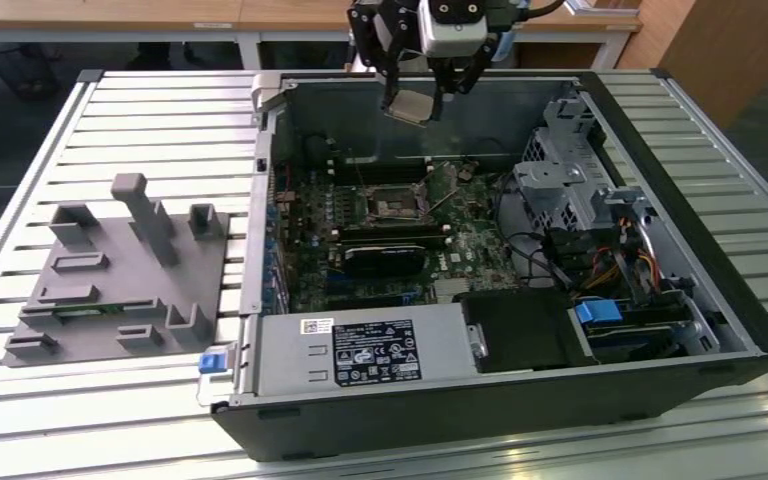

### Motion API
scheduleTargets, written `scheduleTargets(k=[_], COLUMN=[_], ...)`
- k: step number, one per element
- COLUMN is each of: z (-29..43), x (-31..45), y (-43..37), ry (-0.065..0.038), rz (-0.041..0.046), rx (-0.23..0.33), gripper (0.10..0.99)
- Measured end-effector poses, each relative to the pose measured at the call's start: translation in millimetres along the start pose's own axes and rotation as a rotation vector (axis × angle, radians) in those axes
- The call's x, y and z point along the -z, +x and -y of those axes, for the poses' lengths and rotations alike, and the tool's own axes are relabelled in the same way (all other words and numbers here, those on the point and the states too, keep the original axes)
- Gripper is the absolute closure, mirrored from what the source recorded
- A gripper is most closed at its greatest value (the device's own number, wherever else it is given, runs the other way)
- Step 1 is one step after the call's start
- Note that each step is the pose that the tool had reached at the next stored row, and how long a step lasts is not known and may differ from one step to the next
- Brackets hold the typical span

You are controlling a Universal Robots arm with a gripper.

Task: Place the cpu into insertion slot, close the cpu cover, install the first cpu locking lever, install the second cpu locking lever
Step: 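Place the cpu into insertion slot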

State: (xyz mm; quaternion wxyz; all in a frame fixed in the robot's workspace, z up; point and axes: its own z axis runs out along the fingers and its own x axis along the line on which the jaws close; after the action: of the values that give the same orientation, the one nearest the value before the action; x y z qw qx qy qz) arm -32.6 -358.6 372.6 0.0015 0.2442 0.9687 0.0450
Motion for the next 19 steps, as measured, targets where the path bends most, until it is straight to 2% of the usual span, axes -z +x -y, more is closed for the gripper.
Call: scheduleTargets(k=[19], z=[0.0], x=[-0.5], y=[0.0], ry=[-0.001], rz=[0.0062], rx=[-0.070], gripper=[0.545])
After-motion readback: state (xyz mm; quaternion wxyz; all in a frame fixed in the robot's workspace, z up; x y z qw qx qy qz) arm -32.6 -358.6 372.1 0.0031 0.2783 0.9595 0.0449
